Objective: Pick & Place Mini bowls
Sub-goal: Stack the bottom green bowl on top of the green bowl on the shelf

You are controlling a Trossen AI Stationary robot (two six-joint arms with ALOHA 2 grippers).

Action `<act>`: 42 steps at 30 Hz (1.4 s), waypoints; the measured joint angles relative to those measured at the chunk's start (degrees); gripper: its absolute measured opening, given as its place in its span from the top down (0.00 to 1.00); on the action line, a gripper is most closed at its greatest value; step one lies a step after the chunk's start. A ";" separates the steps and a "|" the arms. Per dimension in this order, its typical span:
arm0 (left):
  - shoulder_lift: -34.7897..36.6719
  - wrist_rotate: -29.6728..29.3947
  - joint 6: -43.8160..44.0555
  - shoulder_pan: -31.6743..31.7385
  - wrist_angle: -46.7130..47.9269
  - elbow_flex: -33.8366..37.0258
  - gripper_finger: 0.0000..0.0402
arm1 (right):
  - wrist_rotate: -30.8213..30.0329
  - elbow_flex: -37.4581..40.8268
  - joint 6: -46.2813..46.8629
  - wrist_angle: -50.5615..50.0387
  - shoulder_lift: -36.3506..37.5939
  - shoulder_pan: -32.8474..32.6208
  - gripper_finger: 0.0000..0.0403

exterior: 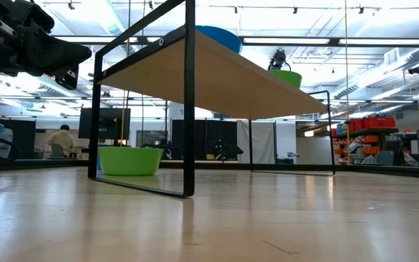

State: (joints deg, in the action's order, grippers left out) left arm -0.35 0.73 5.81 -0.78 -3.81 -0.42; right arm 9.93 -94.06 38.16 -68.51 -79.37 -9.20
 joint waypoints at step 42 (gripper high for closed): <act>-0.01 -0.02 0.00 0.00 0.00 0.02 0.92 | -11.91 -7.19 24.24 -3.99 -0.24 25.83 1.00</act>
State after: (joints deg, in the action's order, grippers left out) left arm -0.36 0.71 5.81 -0.78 -3.81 -0.40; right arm -1.97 -101.25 62.41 -72.50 -79.61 16.64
